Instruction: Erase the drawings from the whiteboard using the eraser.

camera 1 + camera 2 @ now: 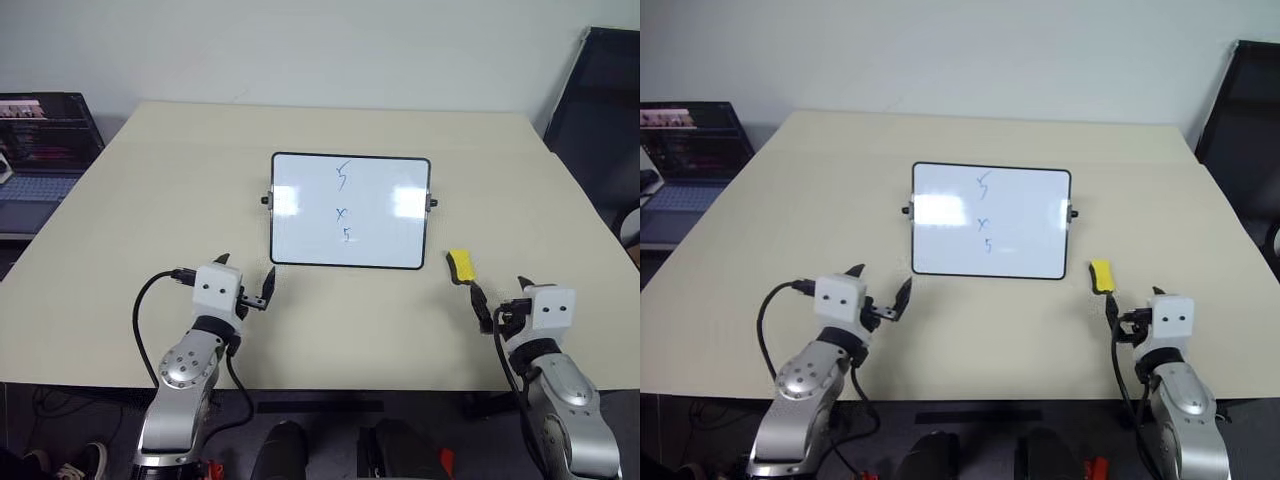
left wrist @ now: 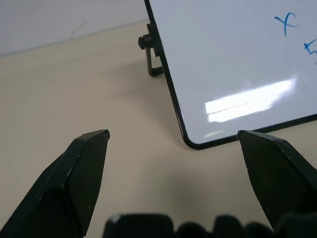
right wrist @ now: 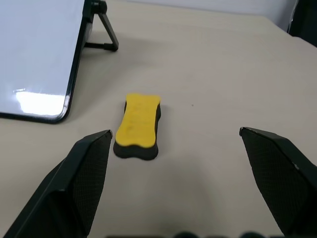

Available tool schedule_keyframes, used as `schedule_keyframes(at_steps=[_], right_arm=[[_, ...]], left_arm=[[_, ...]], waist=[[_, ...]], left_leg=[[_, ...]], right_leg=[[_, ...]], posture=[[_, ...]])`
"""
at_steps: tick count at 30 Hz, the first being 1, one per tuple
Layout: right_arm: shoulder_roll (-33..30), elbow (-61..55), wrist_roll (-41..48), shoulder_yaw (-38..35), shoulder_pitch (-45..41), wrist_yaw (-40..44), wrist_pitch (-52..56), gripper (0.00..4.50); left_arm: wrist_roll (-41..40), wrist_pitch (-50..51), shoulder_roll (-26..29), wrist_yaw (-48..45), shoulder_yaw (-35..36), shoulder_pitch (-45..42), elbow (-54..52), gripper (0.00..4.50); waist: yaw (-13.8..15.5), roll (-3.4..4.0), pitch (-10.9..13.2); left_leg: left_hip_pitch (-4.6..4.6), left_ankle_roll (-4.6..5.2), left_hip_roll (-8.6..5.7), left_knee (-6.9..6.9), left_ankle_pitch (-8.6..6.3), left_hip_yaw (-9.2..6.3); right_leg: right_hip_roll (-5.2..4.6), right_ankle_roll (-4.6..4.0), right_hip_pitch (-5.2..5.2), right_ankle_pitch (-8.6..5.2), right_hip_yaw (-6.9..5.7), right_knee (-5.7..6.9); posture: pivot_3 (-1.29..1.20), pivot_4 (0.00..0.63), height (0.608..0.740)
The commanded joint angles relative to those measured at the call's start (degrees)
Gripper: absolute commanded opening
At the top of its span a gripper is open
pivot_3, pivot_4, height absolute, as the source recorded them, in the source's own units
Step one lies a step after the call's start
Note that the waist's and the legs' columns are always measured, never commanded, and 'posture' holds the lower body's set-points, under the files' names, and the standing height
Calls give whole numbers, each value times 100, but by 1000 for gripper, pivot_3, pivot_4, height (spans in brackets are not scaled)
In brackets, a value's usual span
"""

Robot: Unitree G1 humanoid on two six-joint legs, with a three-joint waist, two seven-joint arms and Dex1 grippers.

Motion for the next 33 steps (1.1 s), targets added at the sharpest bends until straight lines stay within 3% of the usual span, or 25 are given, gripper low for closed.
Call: schedule_keyframes(at_steps=[1,6,10,18,27,33], right_arm=[[-84,-289,-8,-93,-17,-38,44,4471],[-67,-747,-44,68,181,-45,342,4471],[93,-1207,85,99,168,-223,889,4471],[261,-1691,330,415,-243,-289,1470,4471],[-3,-2089,657,-125,-1045,-525,2762,4471],[-386,-1672,1069,-451,-1800,-360,3751,4471]], left_arm=[[28,-140,22,-85,-87,-35,-67,4500],[-1,-164,85,-154,-29,57,-86,4500],[-369,-281,459,-823,70,74,-129,4500],[-1207,-396,1297,-2018,489,-819,298,4500],[-1699,-124,1524,-3951,-540,-2872,1434,4500],[-1807,24,1597,-4802,-905,-3340,1636,4500]], waist=[[0,0,0],[0,1,0],[-12,3,2],[1,7,5],[0,5,7],[-80,9,10]], left_leg=[[0,0,0,1,0,1],[0,0,0,-2,0,0],[1,-1,6,-6,0,0],[0,-1,2,-4,-1,-1],[-25,-1,-14,0,-1,1],[-29,0,-9,-4,-1,9]], right_leg=[[0,-6,0,-3,1,0],[0,-8,0,-6,0,-1],[2,-9,-4,-6,-1,1],[-2,-20,-4,-12,-3,-1],[13,35,-15,12,-17,-8],[25,32,-34,11,-12,3]], posture=[[0,150,740],[0,150,740],[0,150,740],[0,150,740],[0,150,740],[0,150,740]])
